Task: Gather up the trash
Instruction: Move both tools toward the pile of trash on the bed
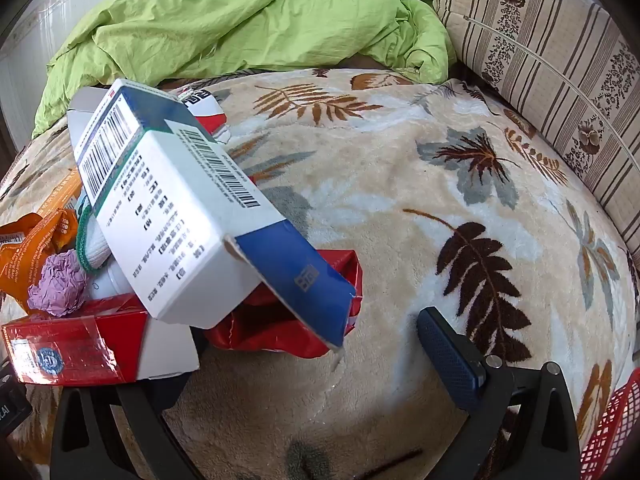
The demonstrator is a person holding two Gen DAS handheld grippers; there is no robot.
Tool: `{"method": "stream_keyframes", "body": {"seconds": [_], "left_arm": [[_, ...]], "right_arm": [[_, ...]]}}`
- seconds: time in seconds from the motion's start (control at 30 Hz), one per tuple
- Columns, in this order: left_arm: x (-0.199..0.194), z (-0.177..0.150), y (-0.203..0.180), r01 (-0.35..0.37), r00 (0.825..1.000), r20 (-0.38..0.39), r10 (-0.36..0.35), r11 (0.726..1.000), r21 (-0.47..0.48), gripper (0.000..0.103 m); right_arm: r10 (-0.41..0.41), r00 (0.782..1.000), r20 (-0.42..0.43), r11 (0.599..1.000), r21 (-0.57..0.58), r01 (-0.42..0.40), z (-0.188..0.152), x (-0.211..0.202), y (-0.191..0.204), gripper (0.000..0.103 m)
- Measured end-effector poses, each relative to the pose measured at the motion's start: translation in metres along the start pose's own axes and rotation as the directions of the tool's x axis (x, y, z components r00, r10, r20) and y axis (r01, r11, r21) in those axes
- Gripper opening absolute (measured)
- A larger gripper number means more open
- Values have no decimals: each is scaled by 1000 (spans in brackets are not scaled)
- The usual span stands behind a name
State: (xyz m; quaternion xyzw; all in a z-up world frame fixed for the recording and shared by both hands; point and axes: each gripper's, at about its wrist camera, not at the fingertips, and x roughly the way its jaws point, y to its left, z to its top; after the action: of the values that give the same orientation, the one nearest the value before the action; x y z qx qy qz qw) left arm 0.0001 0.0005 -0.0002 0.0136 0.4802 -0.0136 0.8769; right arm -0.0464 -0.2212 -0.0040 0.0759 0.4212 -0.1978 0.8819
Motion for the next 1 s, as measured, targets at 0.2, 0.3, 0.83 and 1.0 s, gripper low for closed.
{"method": "stream_keyframes", "body": {"seconds": [0.2, 0.3, 0.83, 1.0], "left_arm": [[-3, 1, 3, -13, 999, 32, 13, 1000, 13, 103], [-5, 3, 3, -16, 1000, 11, 15, 1000, 22, 103], [-98, -36, -11, 86, 970, 217, -113, 988, 129, 103], [-136, -65, -19, 110, 947, 277, -162, 975, 194, 103]], "right_arm": [[-22, 1000, 15, 1000, -15, 22, 3, 1, 10, 102], [-79, 996, 37, 995, -56, 81, -1, -5, 15, 102], [113, 993, 38, 990, 80, -116, -15, -83, -49, 102], [144, 979, 147, 986, 59, -154, -31, -137, -66, 102]]}}
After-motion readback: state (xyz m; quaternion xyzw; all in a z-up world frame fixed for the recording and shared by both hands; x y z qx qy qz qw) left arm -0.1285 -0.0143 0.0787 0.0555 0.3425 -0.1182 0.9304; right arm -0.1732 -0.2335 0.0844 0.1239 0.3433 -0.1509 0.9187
